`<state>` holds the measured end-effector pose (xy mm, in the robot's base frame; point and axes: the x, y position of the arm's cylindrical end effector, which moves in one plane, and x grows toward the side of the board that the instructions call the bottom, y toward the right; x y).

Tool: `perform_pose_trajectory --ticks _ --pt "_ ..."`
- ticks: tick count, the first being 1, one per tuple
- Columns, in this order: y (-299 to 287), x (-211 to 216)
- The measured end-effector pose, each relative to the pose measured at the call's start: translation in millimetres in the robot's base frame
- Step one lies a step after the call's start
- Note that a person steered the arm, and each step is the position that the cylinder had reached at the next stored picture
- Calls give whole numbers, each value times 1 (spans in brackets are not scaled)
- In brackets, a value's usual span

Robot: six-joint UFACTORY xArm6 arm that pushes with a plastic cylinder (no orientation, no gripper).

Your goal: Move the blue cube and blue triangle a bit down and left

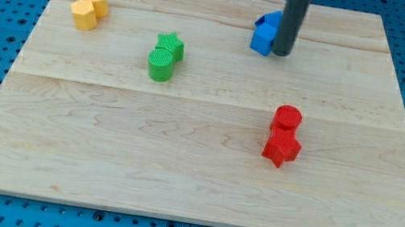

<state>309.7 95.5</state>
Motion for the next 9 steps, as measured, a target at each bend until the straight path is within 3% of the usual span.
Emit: perform_pose_trajectory --ticks 1,2,3,4,5,7,9 --pt "10 8" --pt "19 -34" --pt "12 -112" --pt "-75 -109" --pt "-63 -82" --pt "2 -69" --pt "21 -104"
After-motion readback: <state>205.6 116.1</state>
